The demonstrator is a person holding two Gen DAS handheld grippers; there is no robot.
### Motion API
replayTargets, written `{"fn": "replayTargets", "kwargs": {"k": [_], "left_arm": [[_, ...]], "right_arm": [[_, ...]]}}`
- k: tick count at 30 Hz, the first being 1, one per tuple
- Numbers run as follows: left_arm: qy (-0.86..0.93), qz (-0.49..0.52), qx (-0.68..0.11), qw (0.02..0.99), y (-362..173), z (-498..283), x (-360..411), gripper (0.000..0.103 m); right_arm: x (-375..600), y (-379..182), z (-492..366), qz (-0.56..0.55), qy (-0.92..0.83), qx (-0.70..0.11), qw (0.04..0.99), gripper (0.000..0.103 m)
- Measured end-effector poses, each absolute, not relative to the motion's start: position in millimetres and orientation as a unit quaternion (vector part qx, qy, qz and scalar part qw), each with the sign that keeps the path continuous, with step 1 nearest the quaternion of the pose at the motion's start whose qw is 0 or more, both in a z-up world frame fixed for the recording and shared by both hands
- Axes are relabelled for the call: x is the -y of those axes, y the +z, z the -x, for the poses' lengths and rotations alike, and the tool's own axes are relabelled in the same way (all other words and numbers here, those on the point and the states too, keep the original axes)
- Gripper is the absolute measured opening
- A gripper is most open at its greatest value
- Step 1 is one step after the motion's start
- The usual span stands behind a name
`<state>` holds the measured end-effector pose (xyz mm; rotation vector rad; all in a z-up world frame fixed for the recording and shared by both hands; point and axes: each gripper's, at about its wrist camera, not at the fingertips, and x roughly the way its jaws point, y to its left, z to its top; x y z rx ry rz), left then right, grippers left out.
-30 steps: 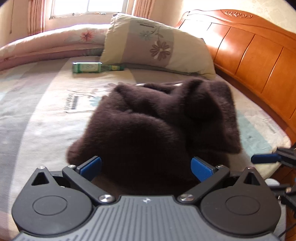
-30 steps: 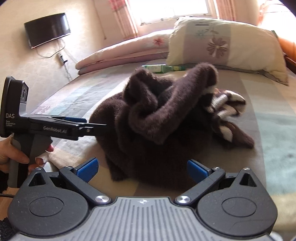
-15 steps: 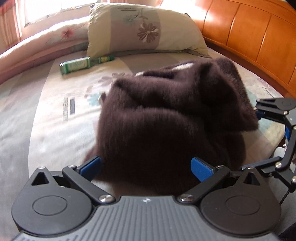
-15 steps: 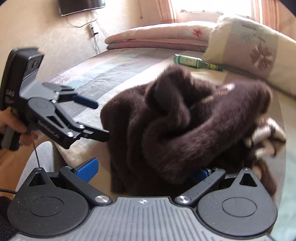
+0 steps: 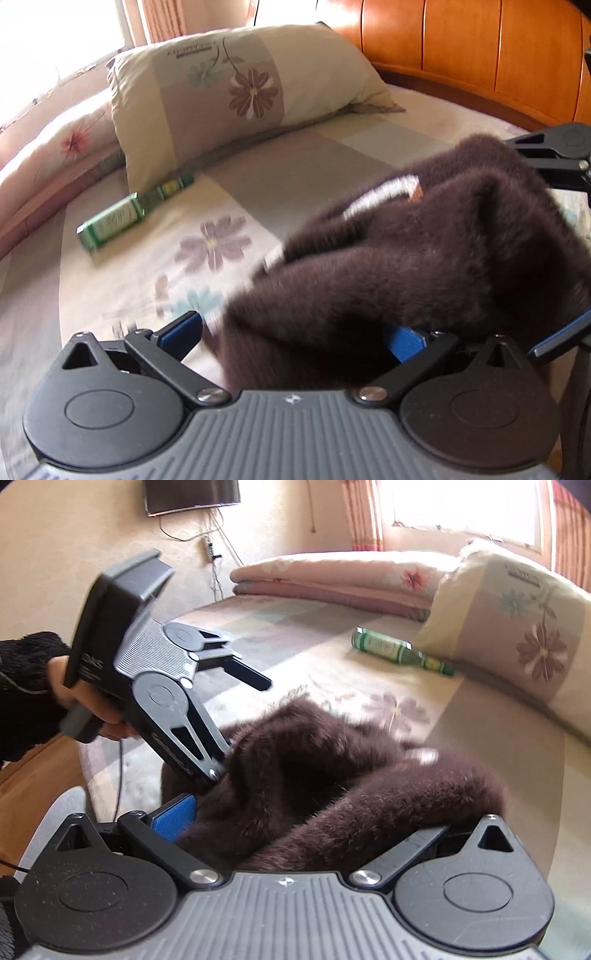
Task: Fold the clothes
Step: 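Grasp the brown sweater with the right gripper and lift it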
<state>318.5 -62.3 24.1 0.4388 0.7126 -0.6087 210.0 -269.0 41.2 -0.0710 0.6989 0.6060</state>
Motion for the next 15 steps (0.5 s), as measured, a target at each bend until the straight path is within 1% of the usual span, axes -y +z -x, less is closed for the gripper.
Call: {"fn": "replayTargets", "kwargs": {"k": [5, 10, 15], "left_arm": [[-0.269, -0.184, -0.319, 0.890, 45, -365, 56, 0.102], [-0.210, -0.184, -0.312, 0.908, 44, -410, 50, 0.102], [-0.207, -0.159, -0.329, 0.908, 42, -416, 38, 0.102]], "right_arm": [[290, 62, -261, 0.029, 0.289, -0.320, 0.902, 0.103], [314, 68, -322, -0.006, 0.231, -0.314, 0.921, 0.103], [336, 64, -356, -0.045, 0.169, -0.305, 0.936, 0.103]]}}
